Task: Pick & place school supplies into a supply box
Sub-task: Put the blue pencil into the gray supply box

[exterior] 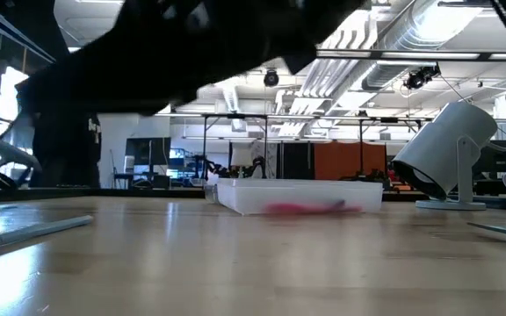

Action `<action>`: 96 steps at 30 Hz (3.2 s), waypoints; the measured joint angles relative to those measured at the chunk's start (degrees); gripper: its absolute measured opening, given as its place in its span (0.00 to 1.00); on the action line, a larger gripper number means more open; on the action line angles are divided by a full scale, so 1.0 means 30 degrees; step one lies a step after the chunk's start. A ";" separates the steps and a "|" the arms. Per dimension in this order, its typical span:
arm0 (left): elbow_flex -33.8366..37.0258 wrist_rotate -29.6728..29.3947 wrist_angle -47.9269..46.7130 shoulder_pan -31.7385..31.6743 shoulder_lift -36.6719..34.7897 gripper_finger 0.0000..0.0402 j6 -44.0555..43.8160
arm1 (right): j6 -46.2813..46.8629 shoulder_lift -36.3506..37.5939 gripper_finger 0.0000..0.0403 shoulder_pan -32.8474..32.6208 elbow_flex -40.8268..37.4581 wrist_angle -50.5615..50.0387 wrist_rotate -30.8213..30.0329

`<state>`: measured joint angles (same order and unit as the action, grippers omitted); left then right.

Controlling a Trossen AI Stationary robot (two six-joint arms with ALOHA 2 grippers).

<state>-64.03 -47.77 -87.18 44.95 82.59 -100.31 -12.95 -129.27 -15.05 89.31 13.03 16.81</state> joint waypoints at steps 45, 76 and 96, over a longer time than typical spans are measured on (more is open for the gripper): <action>0.0000 0.0036 0.0015 0.0000 0.0000 0.24 0.0415 | -0.0735 -0.3846 0.15 -0.1073 0.3748 -0.6714 -0.4952; 0.0000 0.0109 0.0022 0.0000 -0.0007 0.24 0.0408 | 0.7549 0.4165 0.01 -0.0462 0.3654 -2.5339 -1.7277; 0.0000 0.0080 0.0181 0.0002 -0.0007 0.24 0.0401 | 0.5303 0.4165 0.05 0.3239 -0.3853 -1.9364 -1.6346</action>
<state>-64.03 -47.53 -86.63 44.96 82.56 -99.11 2.96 -116.77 -5.33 77.75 -45.06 -32.23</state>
